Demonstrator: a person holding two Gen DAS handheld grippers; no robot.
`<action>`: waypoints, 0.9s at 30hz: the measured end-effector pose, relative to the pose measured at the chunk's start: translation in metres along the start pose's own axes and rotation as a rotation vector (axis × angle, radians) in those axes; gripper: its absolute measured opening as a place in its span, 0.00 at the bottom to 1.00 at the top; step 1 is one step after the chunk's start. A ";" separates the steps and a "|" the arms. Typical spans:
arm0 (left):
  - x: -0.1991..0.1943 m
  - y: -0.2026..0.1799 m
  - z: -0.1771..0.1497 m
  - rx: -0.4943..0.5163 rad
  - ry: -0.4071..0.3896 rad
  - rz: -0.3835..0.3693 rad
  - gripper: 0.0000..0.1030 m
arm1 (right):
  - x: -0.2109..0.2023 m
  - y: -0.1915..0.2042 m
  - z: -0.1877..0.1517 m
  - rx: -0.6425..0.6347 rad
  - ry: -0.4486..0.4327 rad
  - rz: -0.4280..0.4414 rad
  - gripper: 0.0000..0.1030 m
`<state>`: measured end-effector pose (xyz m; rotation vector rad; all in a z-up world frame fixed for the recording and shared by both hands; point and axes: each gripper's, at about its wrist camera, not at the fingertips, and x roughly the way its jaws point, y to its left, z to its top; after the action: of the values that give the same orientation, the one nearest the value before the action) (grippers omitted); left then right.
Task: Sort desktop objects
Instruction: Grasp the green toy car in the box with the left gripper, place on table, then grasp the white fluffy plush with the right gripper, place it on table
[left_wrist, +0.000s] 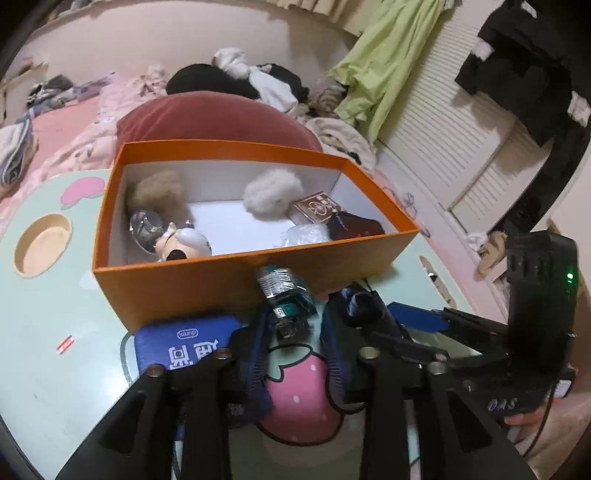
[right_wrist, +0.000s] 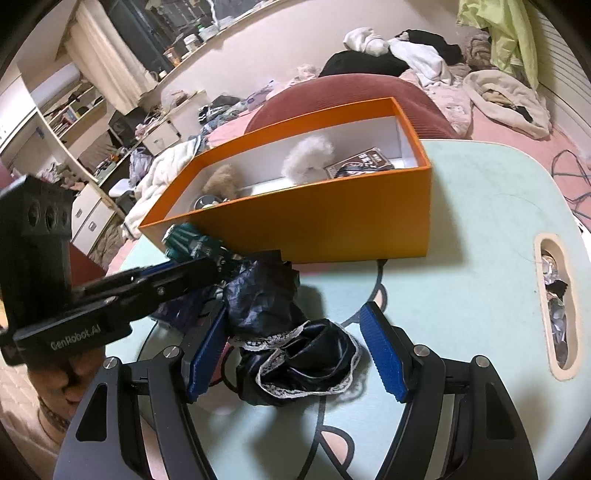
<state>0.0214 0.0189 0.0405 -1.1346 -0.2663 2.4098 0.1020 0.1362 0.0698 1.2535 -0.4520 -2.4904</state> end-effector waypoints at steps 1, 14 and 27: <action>-0.007 0.002 0.000 -0.002 -0.025 -0.011 0.43 | 0.001 -0.004 0.003 0.009 -0.009 -0.001 0.70; -0.061 0.028 -0.028 -0.112 -0.212 -0.059 0.67 | -0.019 0.021 0.090 -0.105 -0.176 0.016 0.70; -0.073 0.054 -0.022 -0.168 -0.258 -0.010 0.68 | 0.124 0.034 0.168 -0.099 0.304 -0.330 0.70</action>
<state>0.0614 -0.0642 0.0565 -0.8842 -0.5655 2.5635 -0.1004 0.0776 0.0907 1.7470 -0.0471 -2.4730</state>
